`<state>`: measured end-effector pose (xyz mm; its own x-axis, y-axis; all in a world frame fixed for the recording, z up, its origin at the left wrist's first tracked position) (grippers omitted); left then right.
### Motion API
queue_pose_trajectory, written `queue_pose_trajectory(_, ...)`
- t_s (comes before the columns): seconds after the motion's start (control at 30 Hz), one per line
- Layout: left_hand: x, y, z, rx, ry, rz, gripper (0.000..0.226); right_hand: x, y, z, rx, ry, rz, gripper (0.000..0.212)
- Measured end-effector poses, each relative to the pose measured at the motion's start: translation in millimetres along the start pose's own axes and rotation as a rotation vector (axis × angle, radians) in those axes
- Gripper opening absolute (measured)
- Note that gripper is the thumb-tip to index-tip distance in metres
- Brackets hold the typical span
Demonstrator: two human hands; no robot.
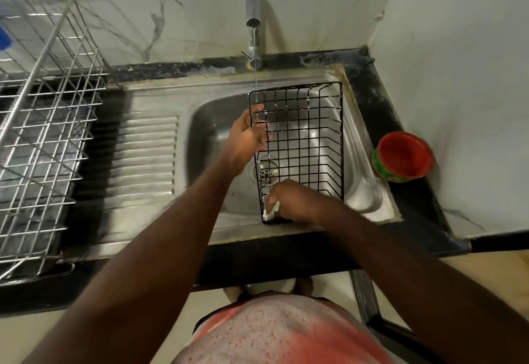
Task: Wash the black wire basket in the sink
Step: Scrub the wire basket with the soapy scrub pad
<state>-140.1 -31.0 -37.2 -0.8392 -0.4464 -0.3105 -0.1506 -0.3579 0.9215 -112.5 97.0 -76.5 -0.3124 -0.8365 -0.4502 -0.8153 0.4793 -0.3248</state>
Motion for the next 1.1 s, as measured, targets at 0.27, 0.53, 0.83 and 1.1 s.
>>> queue_pose_trajectory(0.27,5,-3,-1,-0.023,-0.028,-0.013,0.056,-8,29,-20,0.300,-0.008,0.101,0.022)
queue_pose_trajectory(0.53,7,-5,-3,-0.002,-0.024,-0.043,0.061,0,15,4,0.160,-0.032,0.059,0.017)
queue_pose_trajectory(0.83,5,-3,-3,0.005,-0.007,-0.061,0.066,-2,33,-7,0.237,-0.060,0.131,0.030)
queue_pose_trajectory(1.1,4,-2,-2,0.008,-0.018,-0.057,0.065,-12,45,-12,0.344,0.033,0.162,0.034)
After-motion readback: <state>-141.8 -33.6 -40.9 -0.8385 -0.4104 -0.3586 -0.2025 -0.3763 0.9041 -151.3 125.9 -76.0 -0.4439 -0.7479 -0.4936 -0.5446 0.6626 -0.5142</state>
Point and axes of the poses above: each hand's wrist, its own x-axis towards the middle knuckle, its own z-axis out of the palm, y = z × x, the point moved 8 cm from there along x, towards the middle knuckle, and after that the axes turned 13 degrees about -x, right-handed, at the moved point
